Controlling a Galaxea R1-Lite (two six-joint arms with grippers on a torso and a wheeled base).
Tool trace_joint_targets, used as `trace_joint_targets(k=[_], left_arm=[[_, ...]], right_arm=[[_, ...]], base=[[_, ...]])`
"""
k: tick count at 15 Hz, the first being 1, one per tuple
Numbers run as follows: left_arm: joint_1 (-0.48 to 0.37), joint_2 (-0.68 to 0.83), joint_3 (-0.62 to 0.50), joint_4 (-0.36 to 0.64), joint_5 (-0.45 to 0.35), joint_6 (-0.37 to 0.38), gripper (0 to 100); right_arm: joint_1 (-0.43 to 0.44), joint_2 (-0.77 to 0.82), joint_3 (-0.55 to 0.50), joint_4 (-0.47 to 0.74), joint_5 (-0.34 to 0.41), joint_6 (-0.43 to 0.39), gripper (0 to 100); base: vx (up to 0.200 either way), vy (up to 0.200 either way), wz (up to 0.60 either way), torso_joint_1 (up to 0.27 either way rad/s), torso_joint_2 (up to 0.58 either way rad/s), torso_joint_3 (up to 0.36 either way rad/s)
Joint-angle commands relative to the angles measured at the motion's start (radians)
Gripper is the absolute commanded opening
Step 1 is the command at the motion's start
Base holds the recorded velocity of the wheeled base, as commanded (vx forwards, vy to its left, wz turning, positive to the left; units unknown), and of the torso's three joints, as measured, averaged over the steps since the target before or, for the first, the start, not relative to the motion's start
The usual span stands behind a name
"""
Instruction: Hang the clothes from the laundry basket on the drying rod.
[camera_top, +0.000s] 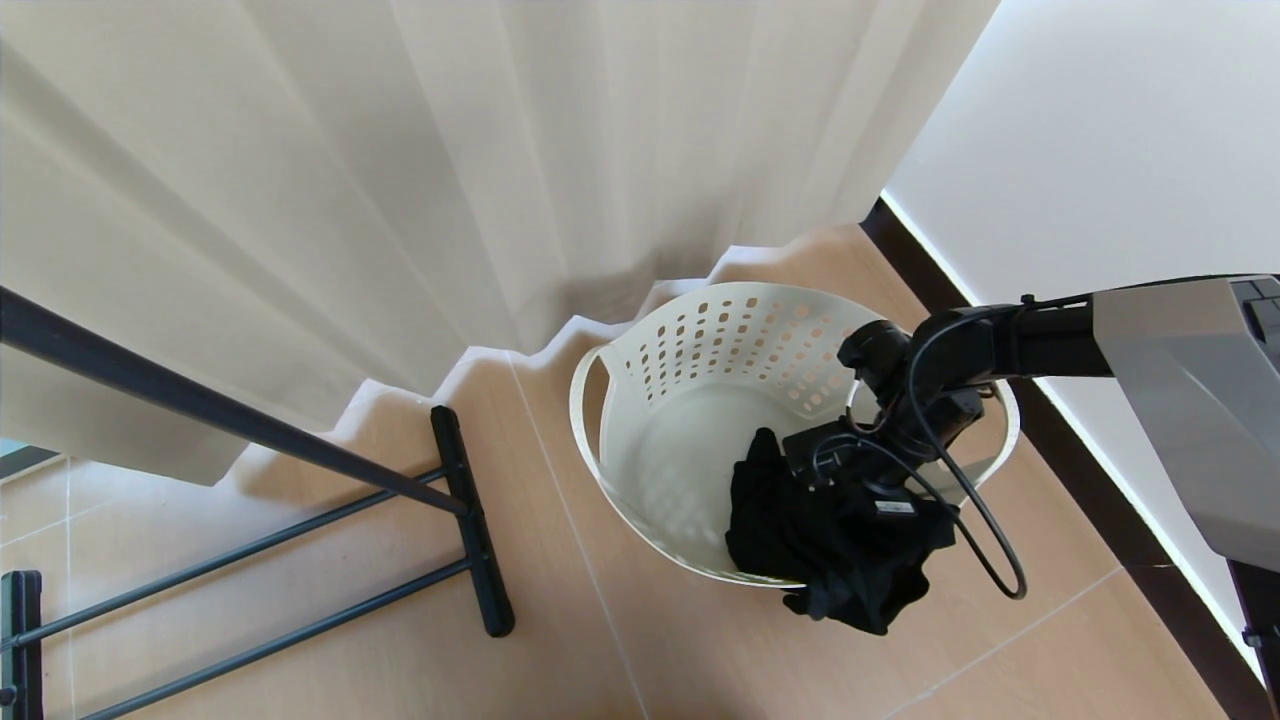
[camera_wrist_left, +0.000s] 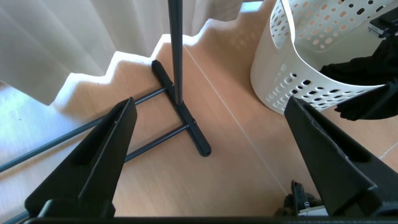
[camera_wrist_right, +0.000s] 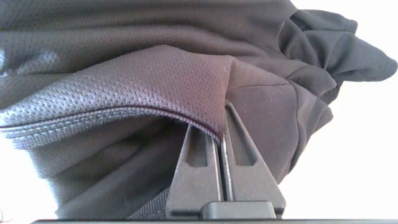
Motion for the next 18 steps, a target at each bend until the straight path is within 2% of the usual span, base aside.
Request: trace_joint_targets(k=[1,6,14,16,17,18], left_arm=[[0.0,0.001,0.0,0.0,0.0,0.001,100],[0.0,0.001,0.0,0.0,0.0,-0.001,100],[0.0,0.001,0.0,0.0,0.0,-0.001,100],[0.0,0.001,0.0,0.0,0.0,-0.001,100],[0.0,0.001,0.0,0.0,0.0,-0.001,100],[0.0,0.001,0.0,0.0,0.0,-0.001,100]], right_arm=[[-0.003,-0.042,0.004,0.003,0.009,0.0,0],[-0.012,-0.141,0.022,0.004,0.057,0.011,0],[0.034,-0.398,0.176,-0.011,0.073,0.031,0],[0.054,-0.469,0.246,-0.062,0.078,0.04,0],[0.068,-0.532,0.341,-0.167,0.084,0.043,0],[0.076,-0.562,0.392,-0.224,0.084,0.048,0]], base=[[0.0,0.0,0.0,0.0,0.0,0.0],[0.0,0.0,0.0,0.0,0.0,0.0],[0.0,0.0,0.0,0.0,0.0,0.0],[0.0,0.0,0.0,0.0,0.0,0.0],[0.0,0.0,0.0,0.0,0.0,0.0],[0.0,0.0,0.0,0.0,0.0,0.0]])
